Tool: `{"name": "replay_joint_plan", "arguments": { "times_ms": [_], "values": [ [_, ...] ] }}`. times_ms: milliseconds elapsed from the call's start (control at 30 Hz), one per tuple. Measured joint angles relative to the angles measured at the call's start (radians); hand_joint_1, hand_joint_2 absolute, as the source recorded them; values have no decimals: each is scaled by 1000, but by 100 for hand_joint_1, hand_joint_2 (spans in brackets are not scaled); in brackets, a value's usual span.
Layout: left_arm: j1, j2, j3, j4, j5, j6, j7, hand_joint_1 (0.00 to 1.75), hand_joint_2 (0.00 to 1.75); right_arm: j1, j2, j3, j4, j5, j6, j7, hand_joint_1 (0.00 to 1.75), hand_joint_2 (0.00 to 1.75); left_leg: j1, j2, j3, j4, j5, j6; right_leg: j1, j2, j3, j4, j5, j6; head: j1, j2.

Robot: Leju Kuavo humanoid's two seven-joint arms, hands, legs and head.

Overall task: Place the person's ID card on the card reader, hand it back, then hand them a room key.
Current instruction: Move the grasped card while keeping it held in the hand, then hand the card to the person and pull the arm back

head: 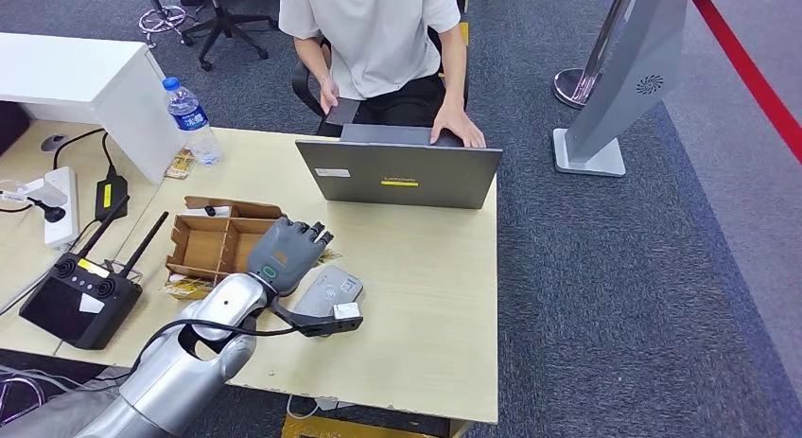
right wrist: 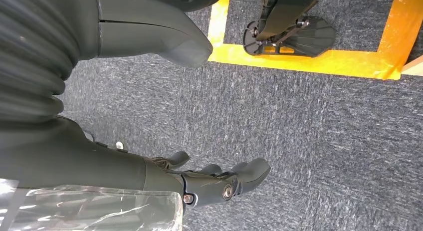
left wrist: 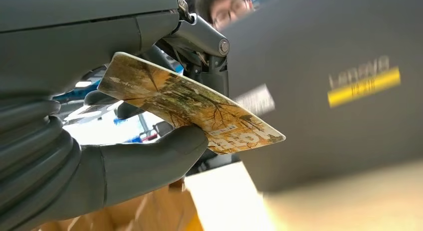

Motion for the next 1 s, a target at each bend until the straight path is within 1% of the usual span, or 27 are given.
{"name": "replay_joint_plan", "arguments": {
  "times_ms": [233,533,733,800,833,867,900,1000],
  "values": [
    [1,0,-20,76,-6,-23,20,175,175,0,0,0,0,2,4,2,0,175,0,0,0,0,0,0,0,0,0,0,0,0,0,0],
    [0,6,-60,165,43,-99,-32,175,175,0,0,0,0,18,6,4,0,175,0,0,0,0,0,0,0,0,0,0,0,0,0,0],
    [-27,21,-86,197,76,-125,-55,175,175,0,0,0,0,18,7,4,0,175,0,-1,0,0,0,0,0,-1,1,0,0,0,0,0],
    [-35,28,-91,198,85,-119,-61,175,175,0,0,0,0,17,7,4,0,175,0,-1,0,0,0,0,0,-1,1,0,0,0,0,0],
    [-37,31,-93,197,85,-98,-58,175,175,0,0,0,0,16,7,3,0,175,0,0,1,0,0,0,0,-1,1,0,0,0,0,0],
    [-37,33,-94,191,78,-59,-51,175,175,0,0,-1,0,16,7,3,0,175,0,0,1,0,0,0,0,-1,0,0,0,0,0,0],
    [-34,33,-95,177,62,1,-37,175,175,1,0,-2,0,16,7,3,0,175,0,0,0,0,0,0,0,-1,0,0,0,0,-1,0],
    [-24,22,-83,79,-46,239,19,175,175,4,0,-4,0,26,7,3,0,175,0,-4,-1,0,1,1,0,-4,1,0,0,0,0,0]
  ]
}}
